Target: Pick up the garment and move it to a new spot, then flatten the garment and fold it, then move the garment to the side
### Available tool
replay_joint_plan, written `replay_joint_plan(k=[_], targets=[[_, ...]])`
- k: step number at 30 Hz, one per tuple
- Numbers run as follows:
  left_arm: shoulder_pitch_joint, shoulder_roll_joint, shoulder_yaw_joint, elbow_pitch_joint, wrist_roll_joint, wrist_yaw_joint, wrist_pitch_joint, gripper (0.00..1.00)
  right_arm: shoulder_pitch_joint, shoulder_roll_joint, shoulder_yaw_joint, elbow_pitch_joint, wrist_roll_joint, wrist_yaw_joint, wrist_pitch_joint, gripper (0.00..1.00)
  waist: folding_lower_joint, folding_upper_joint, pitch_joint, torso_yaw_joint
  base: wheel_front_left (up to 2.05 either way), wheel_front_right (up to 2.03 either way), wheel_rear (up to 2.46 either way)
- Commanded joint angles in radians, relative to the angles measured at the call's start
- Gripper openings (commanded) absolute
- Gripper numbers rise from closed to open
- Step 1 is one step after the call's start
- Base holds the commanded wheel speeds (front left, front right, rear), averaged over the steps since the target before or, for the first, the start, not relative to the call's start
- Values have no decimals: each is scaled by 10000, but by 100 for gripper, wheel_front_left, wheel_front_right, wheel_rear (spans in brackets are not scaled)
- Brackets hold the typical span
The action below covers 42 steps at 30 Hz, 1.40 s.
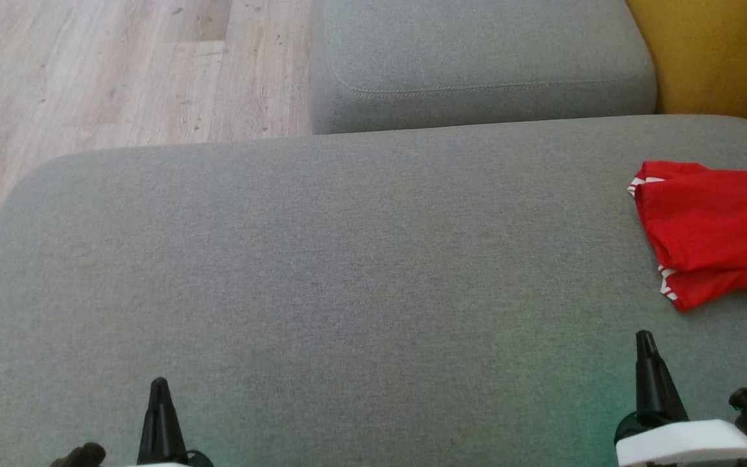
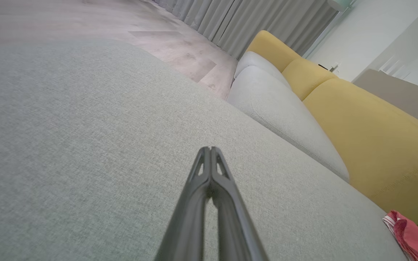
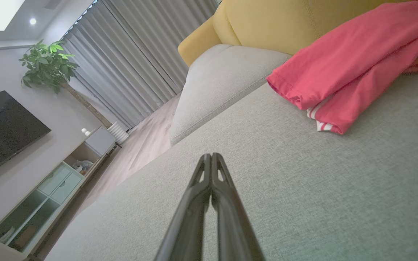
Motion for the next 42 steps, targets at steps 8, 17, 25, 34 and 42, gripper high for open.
replay_joint_plan(k=[8,17,25,34,42], targets=[[-709,148,381,-167,-1105,-214,243,0,-689,-214,-70,-188,1176,30,256,0,-1,0,43,-29,0,0,0],[-939,161,535,-58,-2028,-370,460,0,-900,-229,-165,-100,2135,34,471,0,-1,0,84,-56,0,0,0],[-1171,170,696,54,-2949,-526,682,0,-1113,-241,-267,-11,3092,38,691,0,-1,0,125,-84,0,0,0],[-1433,175,884,181,-3979,-702,939,0,-1354,-249,-387,89,4163,43,943,0,-1,0,171,-115,0,0,0],[-1666,175,1056,294,-4891,-859,1171,0,-1567,-253,-499,178,5112,48,1171,0,-1,0,212,-143,0,0,0]])
